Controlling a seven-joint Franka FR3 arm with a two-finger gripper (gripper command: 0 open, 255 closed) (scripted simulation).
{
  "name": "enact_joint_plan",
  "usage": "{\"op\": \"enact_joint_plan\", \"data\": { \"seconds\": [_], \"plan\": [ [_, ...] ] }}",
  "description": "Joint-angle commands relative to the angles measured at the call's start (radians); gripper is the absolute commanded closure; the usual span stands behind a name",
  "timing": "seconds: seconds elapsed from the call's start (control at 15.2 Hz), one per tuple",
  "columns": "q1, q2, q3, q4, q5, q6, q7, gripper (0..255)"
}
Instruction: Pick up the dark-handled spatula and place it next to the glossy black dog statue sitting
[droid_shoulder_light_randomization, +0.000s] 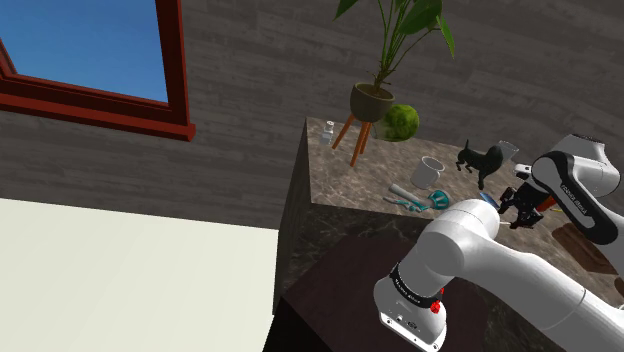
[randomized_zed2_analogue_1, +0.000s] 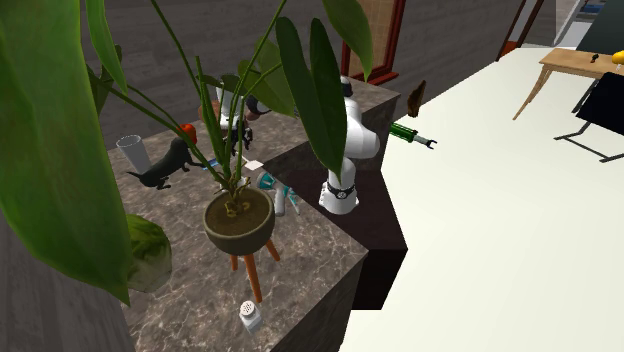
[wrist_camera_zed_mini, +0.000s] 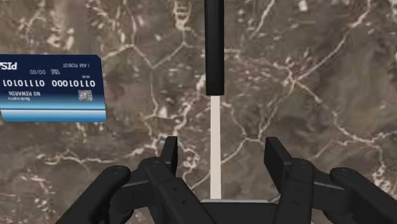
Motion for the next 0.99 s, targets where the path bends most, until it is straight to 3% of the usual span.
{"op": "enact_joint_plan", "data": {
  "seconds": [0.0, 0.2, 0.46, 0.92],
  "plan": [
    [0.0, 0.0, 0.0, 0.0, 0.0, 0.0, 0.0, 0],
    [0.0, 0.0, 0.0, 0.0, 0.0, 0.0, 0.0, 0],
    [0.026, 0.042, 0.102, 0.049, 0.091, -0.058, 0.001, 0],
    [0.026, 0.042, 0.102, 0.049, 0.091, -0.058, 0.001, 0]
  ]
}}
